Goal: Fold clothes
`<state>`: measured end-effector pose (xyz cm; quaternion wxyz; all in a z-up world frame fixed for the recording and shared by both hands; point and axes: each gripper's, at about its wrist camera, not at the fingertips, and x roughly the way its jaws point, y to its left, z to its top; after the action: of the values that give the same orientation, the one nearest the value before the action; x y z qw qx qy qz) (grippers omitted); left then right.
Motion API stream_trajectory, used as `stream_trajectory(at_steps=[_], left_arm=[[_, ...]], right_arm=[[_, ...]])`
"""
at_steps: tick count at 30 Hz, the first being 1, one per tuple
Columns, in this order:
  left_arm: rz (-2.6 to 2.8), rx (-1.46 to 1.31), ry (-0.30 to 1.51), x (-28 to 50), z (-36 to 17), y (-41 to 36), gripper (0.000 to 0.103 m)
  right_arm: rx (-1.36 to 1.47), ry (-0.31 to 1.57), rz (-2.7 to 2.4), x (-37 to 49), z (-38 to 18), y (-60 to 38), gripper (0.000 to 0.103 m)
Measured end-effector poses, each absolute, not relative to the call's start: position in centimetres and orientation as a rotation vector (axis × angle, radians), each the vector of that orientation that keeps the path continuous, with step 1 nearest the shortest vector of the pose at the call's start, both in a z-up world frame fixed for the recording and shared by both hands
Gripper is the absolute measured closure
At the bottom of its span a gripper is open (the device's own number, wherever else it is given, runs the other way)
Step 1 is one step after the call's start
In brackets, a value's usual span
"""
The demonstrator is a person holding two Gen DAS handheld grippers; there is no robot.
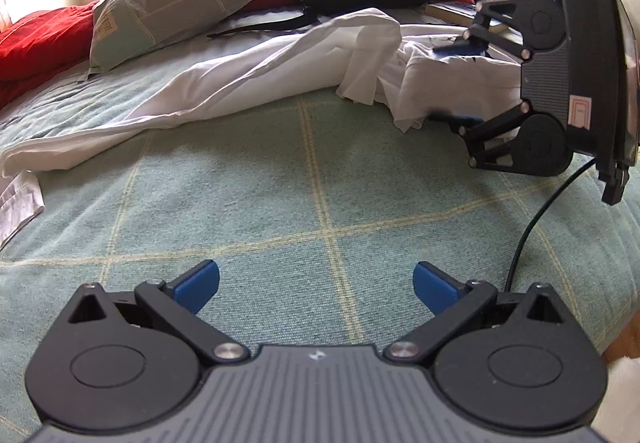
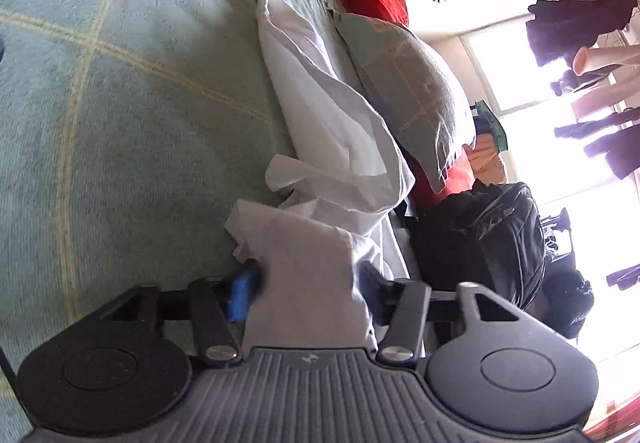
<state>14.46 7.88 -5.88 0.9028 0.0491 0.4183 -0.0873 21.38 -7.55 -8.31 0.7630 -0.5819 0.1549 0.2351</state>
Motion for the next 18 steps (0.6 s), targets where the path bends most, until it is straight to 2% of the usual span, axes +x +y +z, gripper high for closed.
stream_trajectory(at_steps=[2,4,5,6,8,18], left_arm=[[-0.182,0.103,0.867,14.5,-5.9,7.8,0.001],[-0.184,0.106,0.867,14.5,-5.9,7.7,0.001],[-0.187,0.106,0.866,14.4,-5.9,7.7,0.001],[-0.189,0.104,0.865,14.4,-5.9,7.8,0.001],[-0.184,0.102,0.866,14.2,-5.8,7.8,0.001],[-0.194,0.11,0.836,13.2,-5.0,7.0,0.001]], right_arm=[[-1.243,0.359,0.504,22.3,-8.6,-7.6,0.031],[-1.222,0.384,0.513,23.0,-8.8,-7.6,0.038],[-1.219,0.391,0.523,22.9,-8.8,-7.5,0.054],[-1.214,0.393,0.526,22.7,-8.7,-7.4,0.065],[-1.158,0.403,0.535,22.5,-7.7,-7.7,0.078],[-0.742,0.504,0.695,19.5,0.6,-11.5,0.083]])
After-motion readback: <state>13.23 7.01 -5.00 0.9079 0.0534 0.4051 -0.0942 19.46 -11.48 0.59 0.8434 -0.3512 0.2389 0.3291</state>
